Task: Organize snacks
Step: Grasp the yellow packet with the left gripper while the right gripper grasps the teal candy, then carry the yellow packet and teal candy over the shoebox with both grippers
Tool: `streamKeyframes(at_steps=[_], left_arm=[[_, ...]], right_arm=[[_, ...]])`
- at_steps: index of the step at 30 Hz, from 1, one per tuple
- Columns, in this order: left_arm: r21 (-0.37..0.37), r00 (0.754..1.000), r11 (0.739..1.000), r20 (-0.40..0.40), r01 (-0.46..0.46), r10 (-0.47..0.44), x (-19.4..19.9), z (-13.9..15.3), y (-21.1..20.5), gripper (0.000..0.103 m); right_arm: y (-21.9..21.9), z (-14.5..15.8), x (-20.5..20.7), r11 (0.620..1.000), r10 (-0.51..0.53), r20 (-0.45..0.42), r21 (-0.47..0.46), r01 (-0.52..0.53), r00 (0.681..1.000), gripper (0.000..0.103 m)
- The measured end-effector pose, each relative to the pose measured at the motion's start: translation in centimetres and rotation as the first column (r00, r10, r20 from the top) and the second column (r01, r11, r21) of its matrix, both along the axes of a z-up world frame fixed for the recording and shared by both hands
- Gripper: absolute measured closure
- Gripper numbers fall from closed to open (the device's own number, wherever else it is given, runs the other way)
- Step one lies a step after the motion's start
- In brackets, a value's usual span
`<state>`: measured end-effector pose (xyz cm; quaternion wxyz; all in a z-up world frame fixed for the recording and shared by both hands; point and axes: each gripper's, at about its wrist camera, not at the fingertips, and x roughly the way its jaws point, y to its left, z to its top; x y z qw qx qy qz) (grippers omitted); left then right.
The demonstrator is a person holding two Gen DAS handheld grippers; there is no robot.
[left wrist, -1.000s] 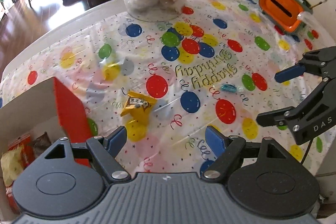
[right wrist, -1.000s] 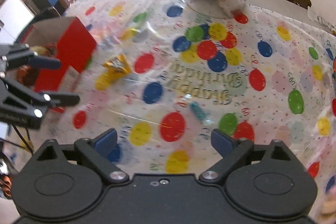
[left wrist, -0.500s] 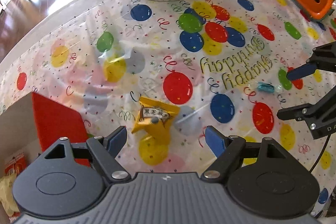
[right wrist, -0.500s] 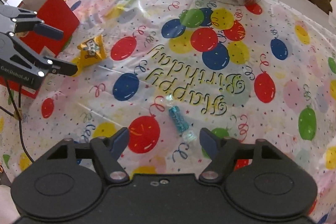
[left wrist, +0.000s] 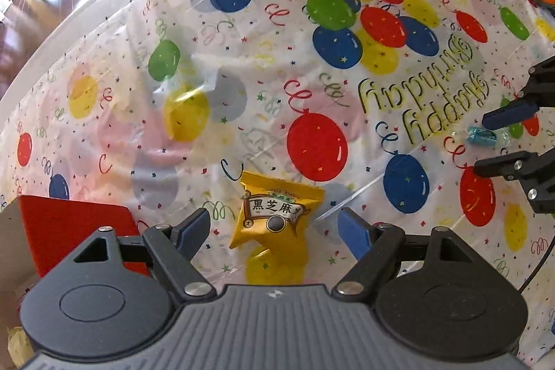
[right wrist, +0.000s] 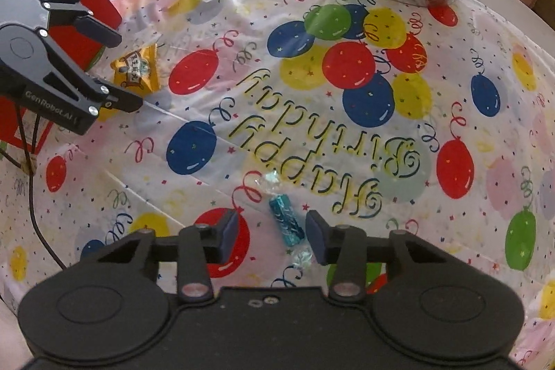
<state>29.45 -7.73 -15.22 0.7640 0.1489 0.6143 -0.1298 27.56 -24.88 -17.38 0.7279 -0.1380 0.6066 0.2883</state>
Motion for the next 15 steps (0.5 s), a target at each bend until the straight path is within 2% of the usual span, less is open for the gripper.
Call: streamKeyframes(at_steps=[5,8,11,13,15], left_arm=[[0.010,1.000,1.000,-0.018,0.006,-0.006,0.2,-0.7,0.0,0.032],[0.015,1.000,1.000,-0.027,0.000,0.000,0.3,-1.1,-0.1,0.042],[-0.002,0.999,1.000,-0.030,-0.011,0.011,0.3,-1.1,0.0,0.048],[-0.020,0.999,1.000,-0.036,-0.023,0.022,0.3,-1.1,0.1,0.058],[-0.031,0.999,0.999,-0.039,-0.029,0.028,0.3,-1.0,0.0,0.062]], right_arm=[[0.2,0.0,0.0,1.000,0.018,0.017,-0.006,-0.018,1.000,0.070],[0.3,0.0,0.0,1.000,0.019,0.031,-0.017,-0.019,0.999,0.077],[0.3,0.0,-0.1,1.000,0.017,0.044,-0.026,-0.016,0.999,0.082],[0.3,0.0,-0.3,0.999,0.013,0.059,-0.037,-0.011,0.998,0.086],[0.3,0.0,-0.4,0.999,0.002,0.071,-0.046,0.002,0.997,0.090]])
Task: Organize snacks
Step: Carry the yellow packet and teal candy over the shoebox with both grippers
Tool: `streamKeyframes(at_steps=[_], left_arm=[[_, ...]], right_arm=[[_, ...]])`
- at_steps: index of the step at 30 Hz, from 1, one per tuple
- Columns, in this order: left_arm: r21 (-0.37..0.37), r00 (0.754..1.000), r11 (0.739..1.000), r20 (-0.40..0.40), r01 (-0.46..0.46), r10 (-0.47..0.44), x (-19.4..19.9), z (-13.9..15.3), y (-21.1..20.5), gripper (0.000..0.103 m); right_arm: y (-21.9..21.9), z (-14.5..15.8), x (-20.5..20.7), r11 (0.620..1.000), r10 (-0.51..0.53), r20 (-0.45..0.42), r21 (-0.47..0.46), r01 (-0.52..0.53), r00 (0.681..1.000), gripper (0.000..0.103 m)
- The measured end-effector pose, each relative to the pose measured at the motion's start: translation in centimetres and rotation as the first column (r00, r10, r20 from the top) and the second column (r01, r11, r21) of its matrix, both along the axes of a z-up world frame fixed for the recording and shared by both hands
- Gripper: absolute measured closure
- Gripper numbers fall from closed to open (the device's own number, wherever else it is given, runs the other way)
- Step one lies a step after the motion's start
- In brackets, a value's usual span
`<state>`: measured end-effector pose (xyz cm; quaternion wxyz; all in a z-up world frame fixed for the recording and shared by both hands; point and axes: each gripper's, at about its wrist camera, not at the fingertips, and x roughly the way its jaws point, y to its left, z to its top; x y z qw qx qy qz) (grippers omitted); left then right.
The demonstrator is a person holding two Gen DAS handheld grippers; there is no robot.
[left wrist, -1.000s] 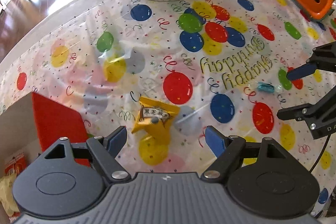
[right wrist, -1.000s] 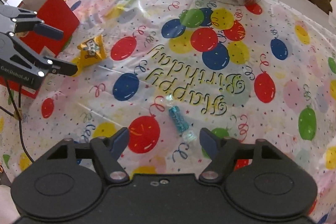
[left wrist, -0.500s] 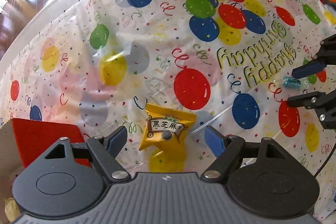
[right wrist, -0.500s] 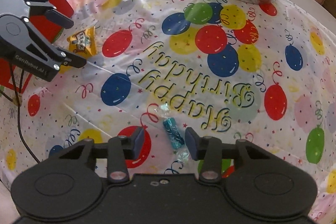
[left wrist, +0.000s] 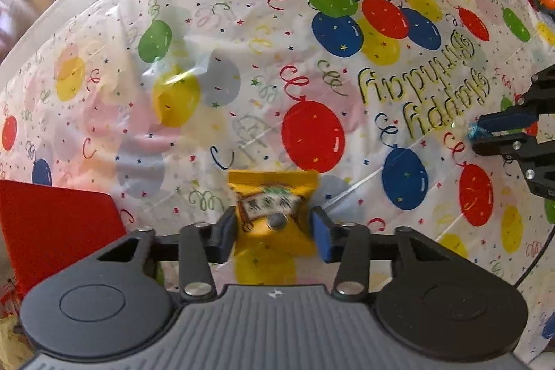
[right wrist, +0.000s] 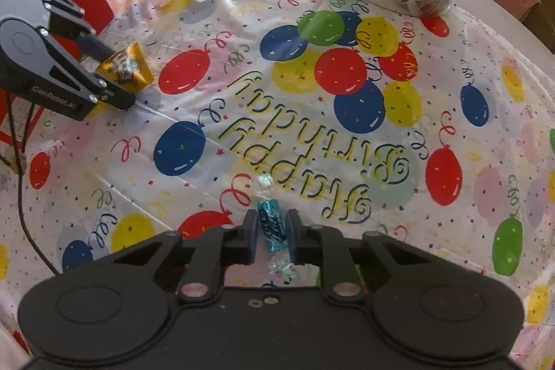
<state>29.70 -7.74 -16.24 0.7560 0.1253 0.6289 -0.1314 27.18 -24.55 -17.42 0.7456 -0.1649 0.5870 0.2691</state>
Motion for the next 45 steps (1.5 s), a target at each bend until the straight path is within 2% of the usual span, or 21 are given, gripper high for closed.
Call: streamKeyframes(at_steps=[4,15,21,32,45], left_arm=[[-0.005,1.000,1.000,0.019,-0.010,0.010,-0.4,0.3,-0.3,0.069],[-0.051,0.998,0.998,0.042,-0.034,0.036,-2.9,2.2,-1.0,0.070],[-0.089,0.996,0.994,0.058,-0.058,0.064,-4.7,3.9,-0.7,0.070],[-0.157,0.988,0.982,0.099,-0.102,0.118,-8.8,9.0,1.1,0.070],[-0.187,0.973,0.968,0.127,-0.165,0.190,-13.2,13.5,6.3,0.070]], right_arm=[[-0.1,0.0,-0.2,1.000,-0.026,0.019,0.000,0.026,0.999,0.092],[0.1,1.5,-1.8,0.995,-0.089,-0.006,0.037,0.089,0.996,0.092],[0.5,3.7,-3.5,0.994,-0.091,0.000,0.068,0.091,0.996,0.092],[2.0,8.4,-6.4,0.989,-0.087,0.025,0.126,0.083,0.996,0.092],[7.0,13.5,-10.1,0.983,-0.017,0.080,0.186,0.002,0.997,0.092]])
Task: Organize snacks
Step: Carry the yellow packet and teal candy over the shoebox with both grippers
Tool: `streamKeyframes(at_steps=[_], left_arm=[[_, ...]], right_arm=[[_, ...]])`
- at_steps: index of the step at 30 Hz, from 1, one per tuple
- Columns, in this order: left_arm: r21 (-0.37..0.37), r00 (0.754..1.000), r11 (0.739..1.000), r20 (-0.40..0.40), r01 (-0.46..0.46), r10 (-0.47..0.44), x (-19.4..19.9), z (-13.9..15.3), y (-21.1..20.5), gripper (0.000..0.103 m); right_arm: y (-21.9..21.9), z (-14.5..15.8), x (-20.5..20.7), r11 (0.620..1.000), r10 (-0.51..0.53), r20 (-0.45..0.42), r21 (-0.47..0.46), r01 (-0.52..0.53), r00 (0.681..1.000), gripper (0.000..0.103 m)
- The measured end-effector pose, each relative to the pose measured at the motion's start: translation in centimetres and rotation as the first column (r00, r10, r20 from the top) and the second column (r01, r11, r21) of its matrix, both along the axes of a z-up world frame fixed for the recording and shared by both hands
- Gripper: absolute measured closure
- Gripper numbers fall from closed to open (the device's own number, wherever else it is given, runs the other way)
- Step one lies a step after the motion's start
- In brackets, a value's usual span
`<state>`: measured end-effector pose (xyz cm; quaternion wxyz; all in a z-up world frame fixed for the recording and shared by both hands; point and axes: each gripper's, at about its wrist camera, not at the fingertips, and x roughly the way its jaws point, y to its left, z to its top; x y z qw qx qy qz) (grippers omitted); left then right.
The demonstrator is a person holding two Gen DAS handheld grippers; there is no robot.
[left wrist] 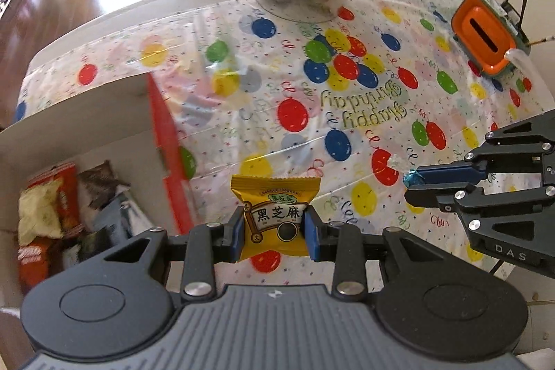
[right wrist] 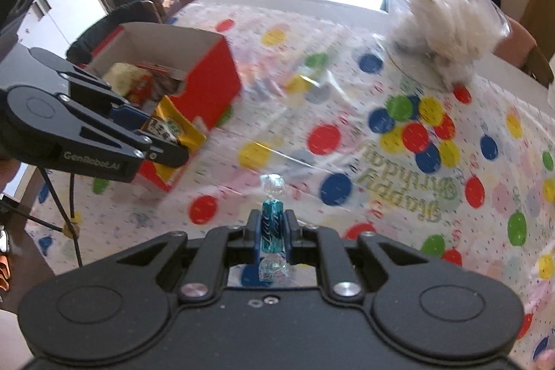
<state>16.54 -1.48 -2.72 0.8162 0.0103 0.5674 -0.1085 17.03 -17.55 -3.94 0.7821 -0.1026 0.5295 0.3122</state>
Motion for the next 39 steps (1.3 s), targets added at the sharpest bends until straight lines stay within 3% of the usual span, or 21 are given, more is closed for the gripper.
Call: streamKeyframes(at_steps=[12,22,39], left_arm=[[-0.004,0.996,0.997,0.044,-0.082,0.082,-3.1,2.5,7.0,0.070],[0.007,0.987,0.989,0.064,-0.148,0.148,-4.4,3.1,13.3,0.070],[0.049,0.974,0.973,0.016,-0.227,0.226,-2.1,-1.3,21.0,0.070]], right_arm=[[7.3,2.8,-1.5,0.997,0.071,0.053,0.032,-0.072,0.996,0.092],[14.6,3.1,-1.8,0.990,0.132,0.077,0.032,-0.135,0.988,0.092],[23.0,-2.3,0.7,0.992,0.122,0.022,-0.043,-0.121,0.992,0.092]])
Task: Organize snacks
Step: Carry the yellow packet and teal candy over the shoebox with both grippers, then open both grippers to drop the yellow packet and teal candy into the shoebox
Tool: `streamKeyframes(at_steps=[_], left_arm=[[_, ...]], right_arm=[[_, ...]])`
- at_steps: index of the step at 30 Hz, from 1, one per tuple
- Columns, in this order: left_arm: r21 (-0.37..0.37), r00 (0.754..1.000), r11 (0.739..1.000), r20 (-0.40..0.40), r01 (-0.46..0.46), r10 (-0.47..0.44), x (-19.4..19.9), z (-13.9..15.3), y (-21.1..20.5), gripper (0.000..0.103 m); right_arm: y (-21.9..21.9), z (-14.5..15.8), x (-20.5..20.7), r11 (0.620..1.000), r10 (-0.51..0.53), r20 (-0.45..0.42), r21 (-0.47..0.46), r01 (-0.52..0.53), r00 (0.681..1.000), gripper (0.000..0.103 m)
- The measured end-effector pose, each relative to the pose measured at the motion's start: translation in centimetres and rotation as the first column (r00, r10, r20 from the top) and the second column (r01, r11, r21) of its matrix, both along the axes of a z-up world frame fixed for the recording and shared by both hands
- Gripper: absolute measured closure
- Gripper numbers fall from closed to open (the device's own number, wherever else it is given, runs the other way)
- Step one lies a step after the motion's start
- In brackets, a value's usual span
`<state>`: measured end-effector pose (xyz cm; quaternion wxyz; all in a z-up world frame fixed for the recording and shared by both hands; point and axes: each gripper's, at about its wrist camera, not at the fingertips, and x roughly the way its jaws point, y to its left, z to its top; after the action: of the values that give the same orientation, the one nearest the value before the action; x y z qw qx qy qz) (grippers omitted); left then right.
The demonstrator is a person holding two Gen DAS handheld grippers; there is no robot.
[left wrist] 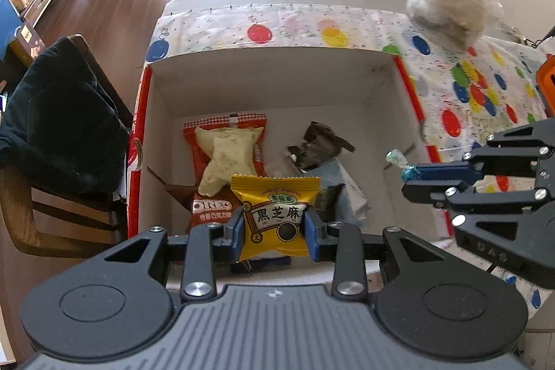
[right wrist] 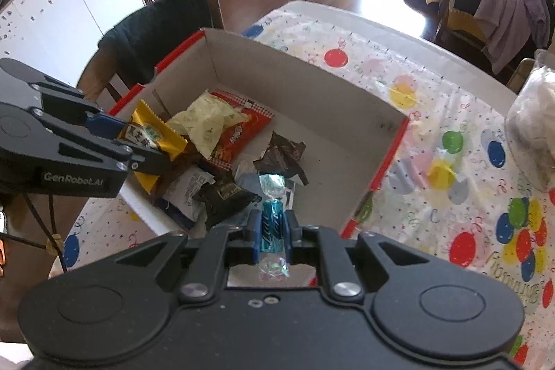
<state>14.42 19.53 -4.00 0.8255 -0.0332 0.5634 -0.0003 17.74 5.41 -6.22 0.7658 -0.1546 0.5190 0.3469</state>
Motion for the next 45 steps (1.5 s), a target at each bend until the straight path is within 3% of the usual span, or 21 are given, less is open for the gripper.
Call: streamKeyframes(at_steps=[11,27,37,45], left_arm=[[0.062,0.995,0.993,-0.030,0.099,-0.097,2.4,-3.5,-1.7,0.070],[0.082,0.989,0.987,-0.060,0.136,-0.132,2.3,-5.6,-2.5,0.070],[0.077,0.991,0.989,-0.045,0.126,-0.123,1.3,-4.8,-2.6,0.064],[0.063,0.994,0.992,-0.004,0.113,-0.113,0.0,-2.9,-2.8,0.053]], right_arm=[[2.1,-4.3,1.3,0.997,-0.003,-0.054,-0.077,-0.001,0.999,0.092],[3.0,-5.7,0.8,0.996,0.025,-0.083,-0.080,-0.032,0.996,0.090],[2.0,-4.5,0.1,0.998,-0.002,-0.068,-0.060,-0.002,0.998,0.070],[0.7,-2.7,-0.8,0.999,-0.021,-0.043,-0.029,0.020,0.999,0.063]])
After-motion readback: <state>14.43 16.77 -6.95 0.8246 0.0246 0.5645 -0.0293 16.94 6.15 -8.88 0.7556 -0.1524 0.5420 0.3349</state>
